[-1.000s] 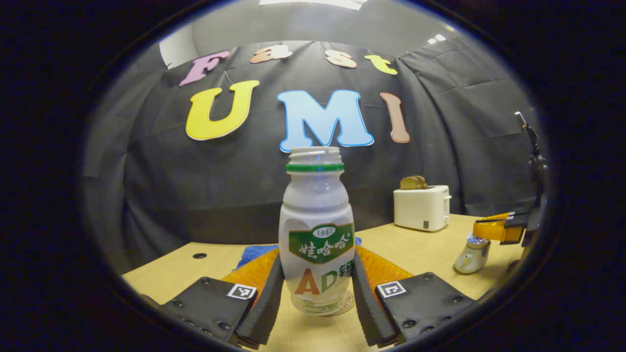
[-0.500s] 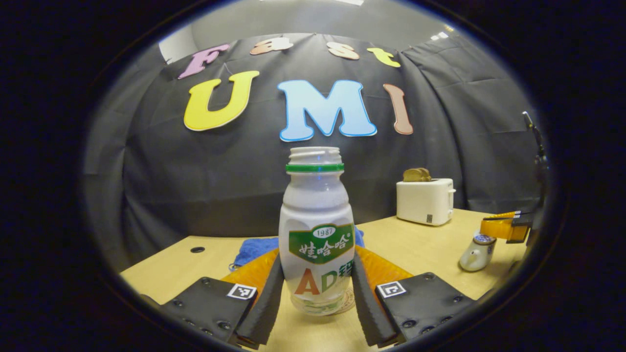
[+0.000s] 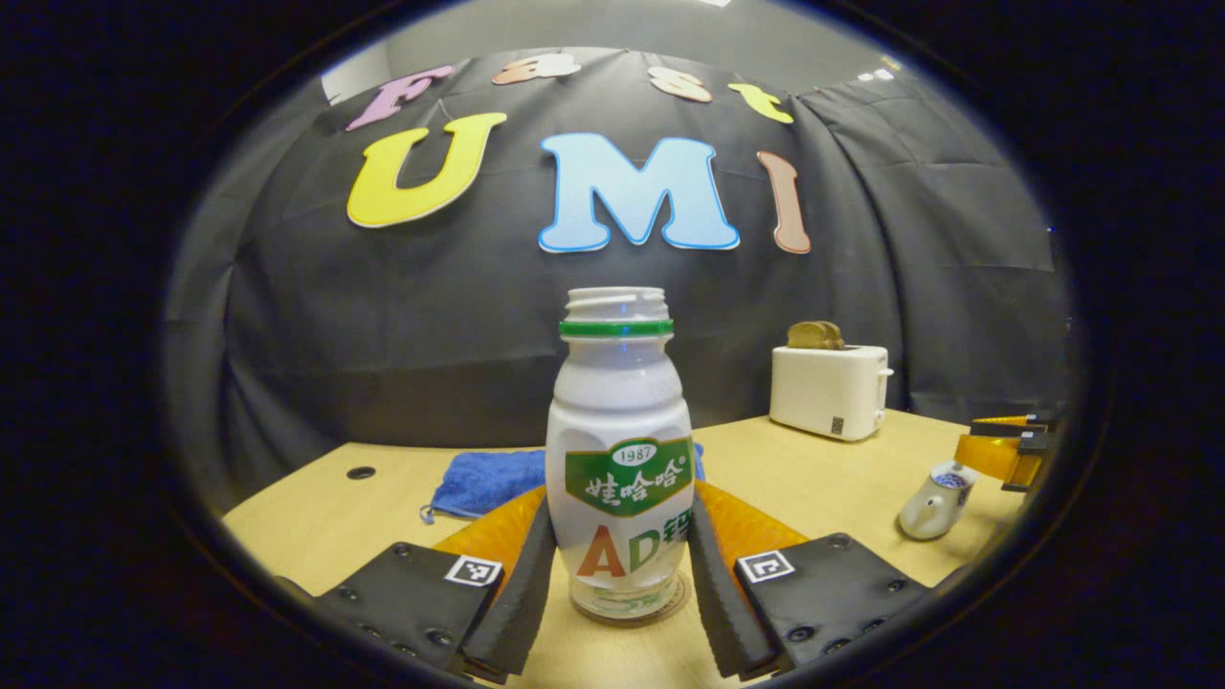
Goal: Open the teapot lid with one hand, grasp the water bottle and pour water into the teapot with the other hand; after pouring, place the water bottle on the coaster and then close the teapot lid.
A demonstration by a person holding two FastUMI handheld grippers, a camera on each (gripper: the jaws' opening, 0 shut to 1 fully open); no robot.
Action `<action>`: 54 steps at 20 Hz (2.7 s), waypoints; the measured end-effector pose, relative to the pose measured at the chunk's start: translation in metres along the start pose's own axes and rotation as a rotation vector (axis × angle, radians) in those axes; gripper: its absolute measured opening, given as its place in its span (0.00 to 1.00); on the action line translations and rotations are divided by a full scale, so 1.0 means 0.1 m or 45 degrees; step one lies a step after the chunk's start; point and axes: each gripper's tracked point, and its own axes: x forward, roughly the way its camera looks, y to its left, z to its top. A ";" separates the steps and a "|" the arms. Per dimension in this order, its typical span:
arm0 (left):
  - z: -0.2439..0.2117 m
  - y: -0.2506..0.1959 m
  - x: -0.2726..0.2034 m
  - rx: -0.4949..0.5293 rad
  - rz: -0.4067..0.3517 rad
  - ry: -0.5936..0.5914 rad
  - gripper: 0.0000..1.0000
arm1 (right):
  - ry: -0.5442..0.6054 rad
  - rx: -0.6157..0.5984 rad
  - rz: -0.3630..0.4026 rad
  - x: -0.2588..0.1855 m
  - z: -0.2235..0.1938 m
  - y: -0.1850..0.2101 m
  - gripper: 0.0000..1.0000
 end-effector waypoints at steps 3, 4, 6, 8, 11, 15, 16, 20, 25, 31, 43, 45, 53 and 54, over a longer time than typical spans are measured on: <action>-0.11 -0.01 0.12 0.027 0.003 0.027 0.75 | -0.039 -0.050 0.022 -0.03 0.04 0.06 0.82; -0.13 -0.03 0.15 0.014 -0.010 0.037 0.74 | -0.042 -0.067 0.027 -0.03 0.03 0.08 0.82; -0.18 -0.03 0.22 0.003 -0.033 0.043 0.72 | -0.037 -0.076 0.041 -0.02 0.01 0.10 0.82; -0.25 0.00 0.27 0.010 -0.015 0.064 0.70 | -0.034 -0.068 0.047 -0.02 0.01 0.11 0.82; -0.26 0.02 0.29 -0.017 -0.012 0.063 0.75 | -0.044 -0.064 0.049 -0.02 0.03 0.10 0.82; -0.24 0.01 0.29 -0.009 -0.007 0.065 0.75 | -0.033 -0.064 0.068 -0.01 0.00 0.14 0.82; -0.26 0.01 0.28 -0.009 -0.004 0.066 0.70 | -0.031 -0.063 0.080 -0.02 -0.01 0.16 0.82; -0.33 0.06 0.27 0.004 0.045 0.074 1.00 | -0.031 -0.063 0.094 -0.03 -0.01 0.17 0.82; -0.23 0.06 0.19 0.003 0.064 0.022 0.97 | -0.024 -0.061 0.109 -0.02 -0.03 0.20 0.82; -0.26 0.07 -0.02 -0.013 0.079 0.031 1.00 | -0.032 -0.055 0.142 -0.05 -0.01 0.26 0.82; -0.23 -0.34 -1.45 -0.159 0.191 -0.078 0.92 | 0.031 -0.081 0.220 -0.63 -0.25 0.78 0.82; -0.20 -0.62 -1.60 -0.118 0.158 -0.100 0.99 | -0.024 -0.033 0.195 -0.72 -0.19 0.83 0.81; -0.20 -0.91 -1.76 -0.028 0.170 -0.098 0.95 | -0.060 -0.030 0.016 -0.87 -0.18 0.68 0.85; -0.19 -0.91 -1.77 -0.031 0.171 -0.100 0.92 | -0.057 -0.029 0.015 -0.86 -0.19 0.69 0.89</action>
